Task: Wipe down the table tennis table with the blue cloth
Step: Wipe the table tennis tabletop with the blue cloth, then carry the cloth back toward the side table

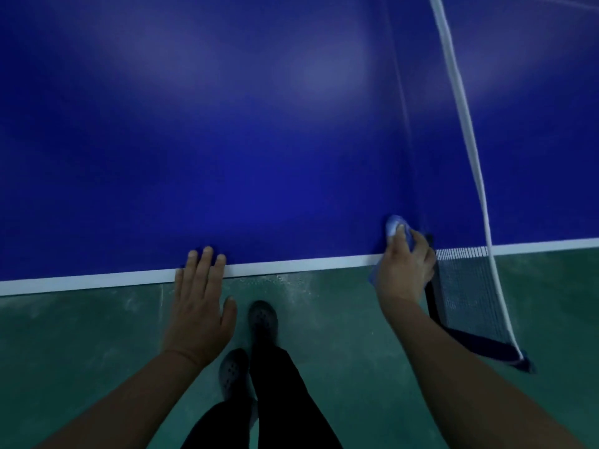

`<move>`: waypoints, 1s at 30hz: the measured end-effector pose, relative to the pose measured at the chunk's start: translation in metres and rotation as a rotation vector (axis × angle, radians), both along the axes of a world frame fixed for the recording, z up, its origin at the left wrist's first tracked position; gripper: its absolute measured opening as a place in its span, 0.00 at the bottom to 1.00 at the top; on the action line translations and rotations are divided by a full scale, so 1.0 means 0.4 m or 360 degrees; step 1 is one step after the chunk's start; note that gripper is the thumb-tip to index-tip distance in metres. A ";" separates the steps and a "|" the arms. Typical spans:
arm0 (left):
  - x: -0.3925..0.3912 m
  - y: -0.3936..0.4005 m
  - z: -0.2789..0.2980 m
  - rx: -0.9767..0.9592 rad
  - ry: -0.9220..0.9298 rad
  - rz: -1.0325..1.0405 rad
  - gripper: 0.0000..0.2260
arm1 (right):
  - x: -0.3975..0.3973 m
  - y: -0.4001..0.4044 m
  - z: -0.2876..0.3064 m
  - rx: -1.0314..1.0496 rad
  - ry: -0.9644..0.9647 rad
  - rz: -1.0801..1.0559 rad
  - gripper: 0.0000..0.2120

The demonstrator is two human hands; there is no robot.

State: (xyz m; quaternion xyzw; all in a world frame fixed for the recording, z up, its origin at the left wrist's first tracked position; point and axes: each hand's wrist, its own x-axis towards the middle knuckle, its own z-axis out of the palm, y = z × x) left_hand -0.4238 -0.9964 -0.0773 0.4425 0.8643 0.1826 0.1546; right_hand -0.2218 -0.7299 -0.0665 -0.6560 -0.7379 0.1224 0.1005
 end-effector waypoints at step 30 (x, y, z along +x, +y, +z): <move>0.952 0.283 0.357 0.0122 -0.0943 -0.0709 0.16 | 1.025 -0.391 0.364 -0.0257 0.0809 -0.0505 0.15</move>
